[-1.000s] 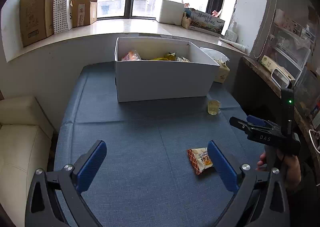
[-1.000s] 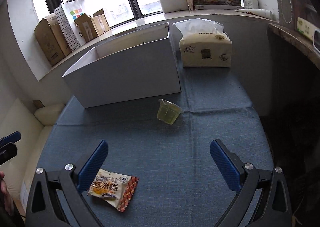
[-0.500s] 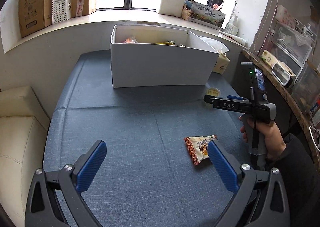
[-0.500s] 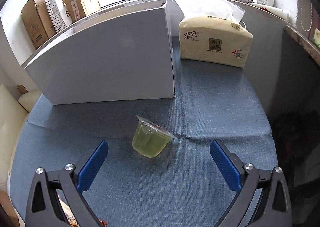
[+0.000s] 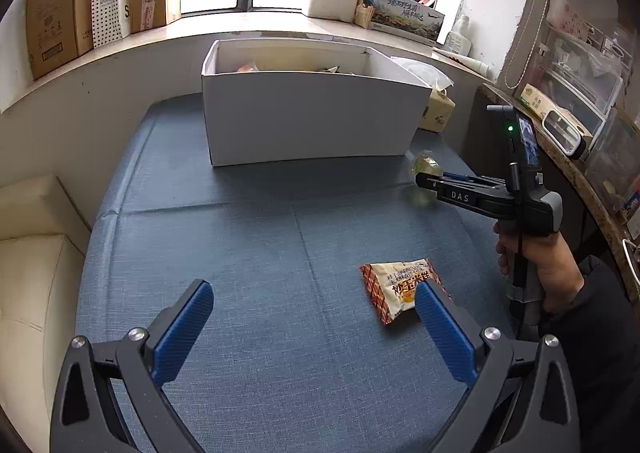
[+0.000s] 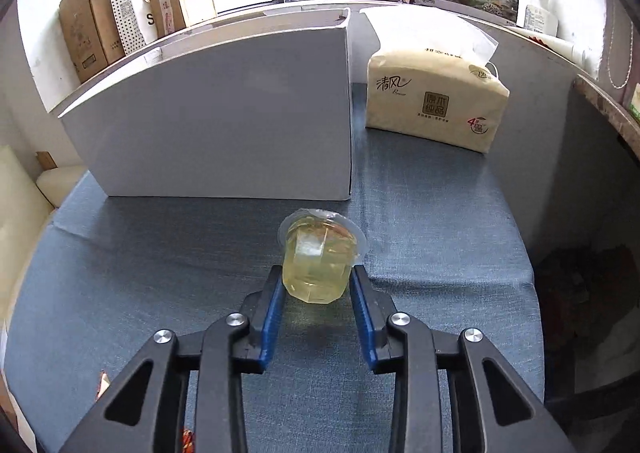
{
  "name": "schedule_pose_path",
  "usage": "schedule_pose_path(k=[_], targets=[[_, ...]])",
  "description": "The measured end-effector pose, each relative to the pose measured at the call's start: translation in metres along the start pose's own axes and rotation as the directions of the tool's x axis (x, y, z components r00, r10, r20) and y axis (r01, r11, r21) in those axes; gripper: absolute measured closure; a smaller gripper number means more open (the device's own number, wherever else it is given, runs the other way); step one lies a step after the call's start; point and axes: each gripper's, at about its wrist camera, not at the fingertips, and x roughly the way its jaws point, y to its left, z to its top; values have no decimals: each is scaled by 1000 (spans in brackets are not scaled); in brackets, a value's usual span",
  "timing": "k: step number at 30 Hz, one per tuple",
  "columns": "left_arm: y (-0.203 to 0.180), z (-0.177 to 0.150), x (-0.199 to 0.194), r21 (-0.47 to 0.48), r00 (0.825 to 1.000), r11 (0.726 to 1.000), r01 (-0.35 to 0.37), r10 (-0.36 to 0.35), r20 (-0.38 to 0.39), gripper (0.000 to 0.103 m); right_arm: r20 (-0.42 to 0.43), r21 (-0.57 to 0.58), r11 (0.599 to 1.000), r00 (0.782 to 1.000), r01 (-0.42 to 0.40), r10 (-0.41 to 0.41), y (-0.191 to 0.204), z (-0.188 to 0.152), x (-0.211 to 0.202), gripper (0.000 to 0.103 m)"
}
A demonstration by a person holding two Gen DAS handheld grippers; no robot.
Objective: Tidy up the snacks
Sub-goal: 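Grasp the small jelly cup with the right gripper and lift it, then grasp the fried corn cake packet with the left gripper while the right holds the jelly cup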
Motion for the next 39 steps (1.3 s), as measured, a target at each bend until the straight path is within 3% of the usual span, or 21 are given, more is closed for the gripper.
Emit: schedule_pose_path(k=[3, 16, 28, 33, 34, 36, 37, 39], targets=[[-6, -1, 4, 15, 1000, 1000, 1, 0, -8, 0, 11, 7, 998, 998, -55, 55, -1, -3, -16, 70], [-27, -3, 21, 53, 998, 998, 31, -28, -58, 0, 29, -8, 995, 995, -97, 98, 6, -19, -36, 70], [-82, -8, 92, 136, 979, 988, 77, -49, -197, 0, 119, 12, 986, 979, -166, 163, -5, -47, -108, 70], [-89, -9, 107, 142, 976, 989, 47, -15, -218, 0, 122, 28, 985, 978, -172, 167, -12, -53, -116, 70], [-91, -10, 108, 158, 978, 987, 30, 4, -206, 2, 123, 31, 984, 978, -173, 168, -12, -54, -116, 70], [-95, -12, 105, 210, 984, 977, -27, 63, -165, 20, 121, 38, 983, 977, -182, 176, -13, -56, -115, 70], [-93, -12, 103, 208, 985, 978, -8, 43, -166, 29, 121, 40, 982, 976, -185, 179, -13, -56, -115, 70], [-86, -11, 97, 188, 985, 982, 26, 7, -170, 36, 118, 38, 981, 976, -188, 183, -12, -58, -114, 70]])
